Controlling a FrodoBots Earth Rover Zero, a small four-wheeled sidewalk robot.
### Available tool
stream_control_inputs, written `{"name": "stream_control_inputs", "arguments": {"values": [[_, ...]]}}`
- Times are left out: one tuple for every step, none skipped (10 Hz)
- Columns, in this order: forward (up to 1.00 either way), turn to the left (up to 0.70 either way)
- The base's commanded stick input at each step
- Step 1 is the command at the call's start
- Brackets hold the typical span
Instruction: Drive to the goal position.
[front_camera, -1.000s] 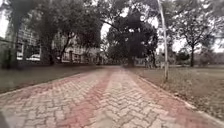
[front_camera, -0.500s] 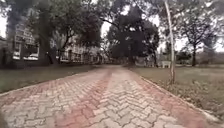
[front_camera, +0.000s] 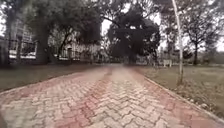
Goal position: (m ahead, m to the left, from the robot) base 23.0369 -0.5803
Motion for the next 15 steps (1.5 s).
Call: {"name": "stream_control_inputs", "arguments": {"values": [[0.7, 0.0], [0.7, 0.0], [0.7, 0.0], [0.7, 0.0], [0.7, 0.0], [0.7, 0.0], [0.7, 0.0], [0.7, 0.0], [0.7, 0.0], [0.7, 0.0], [0.7, 0.0], [0.7, 0.0], [0.7, 0.0], [0.7, 0.0], [0.7, 0.0]]}}
